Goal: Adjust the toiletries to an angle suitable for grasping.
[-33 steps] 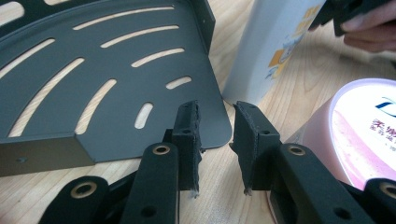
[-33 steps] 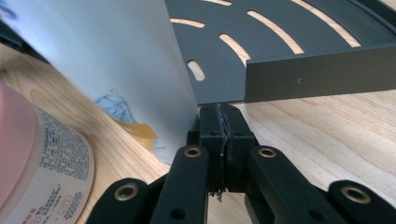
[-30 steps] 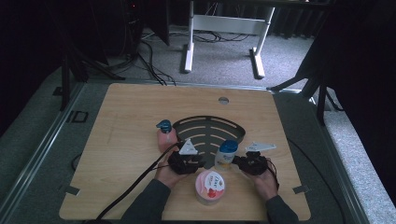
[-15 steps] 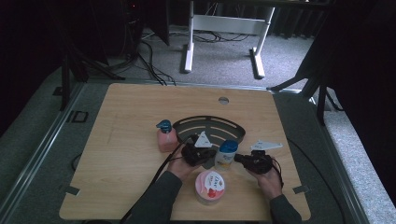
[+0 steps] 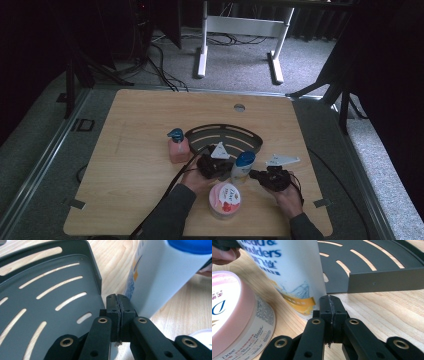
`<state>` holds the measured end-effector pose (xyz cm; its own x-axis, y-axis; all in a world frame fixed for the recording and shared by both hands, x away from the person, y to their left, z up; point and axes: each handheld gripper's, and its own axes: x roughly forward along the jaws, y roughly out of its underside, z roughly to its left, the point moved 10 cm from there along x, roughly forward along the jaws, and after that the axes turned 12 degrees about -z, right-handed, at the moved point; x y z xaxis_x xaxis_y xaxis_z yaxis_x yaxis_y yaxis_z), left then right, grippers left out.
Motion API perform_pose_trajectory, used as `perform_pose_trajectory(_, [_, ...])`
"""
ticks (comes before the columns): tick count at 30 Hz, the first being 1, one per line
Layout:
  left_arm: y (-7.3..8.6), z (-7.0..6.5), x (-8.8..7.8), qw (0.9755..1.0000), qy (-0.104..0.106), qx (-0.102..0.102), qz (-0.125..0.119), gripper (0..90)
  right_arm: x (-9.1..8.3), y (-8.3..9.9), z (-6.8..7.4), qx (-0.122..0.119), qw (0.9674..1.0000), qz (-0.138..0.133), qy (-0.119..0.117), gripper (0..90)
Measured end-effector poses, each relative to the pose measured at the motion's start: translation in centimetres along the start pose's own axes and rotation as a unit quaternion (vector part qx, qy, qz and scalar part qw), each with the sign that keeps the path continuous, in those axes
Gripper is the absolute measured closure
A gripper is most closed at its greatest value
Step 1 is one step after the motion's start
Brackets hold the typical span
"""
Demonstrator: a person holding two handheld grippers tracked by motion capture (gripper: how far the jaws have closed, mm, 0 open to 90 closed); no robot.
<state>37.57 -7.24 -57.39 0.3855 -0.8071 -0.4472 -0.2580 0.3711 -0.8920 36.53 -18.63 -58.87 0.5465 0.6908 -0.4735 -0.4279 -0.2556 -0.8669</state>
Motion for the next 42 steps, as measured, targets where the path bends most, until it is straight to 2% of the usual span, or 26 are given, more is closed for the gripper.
perform_pose_trajectory(10, [0.6,-0.2,-0.4,1.0,0.005,-0.004,0.005,87.1,0.1,0.0,0.9,-0.01,0.9998,0.002,-0.018,90.0])
perform_pose_trajectory(15, [0.6,0.1,0.1,0.9999,0.006,-0.007,0.008,86.8,0.6,-0.1,0.4,-0.012,0.9999,0.007,-0.004,89.9])
perform_pose_trajectory(18, [0.7,0.1,0.2,0.9999,0.007,-0.01,0.01,87.1,1.1,-0.2,0.2,-0.01,0.9999,0.008,-0.005,90.0])
perform_pose_trajectory(32, [1.1,-0.2,-0.1,0.9997,0.017,-0.013,0.012,87.1,1.1,0.3,2.1,-0.028,0.9988,0.016,-0.037,90.0])
perform_pose_trajectory(42, [1.7,-0.1,-1.1,0.9997,0.013,-0.019,0.012,87.9,1.3,0.4,3.4,-0.038,0.9981,0.023,-0.043,90.0])
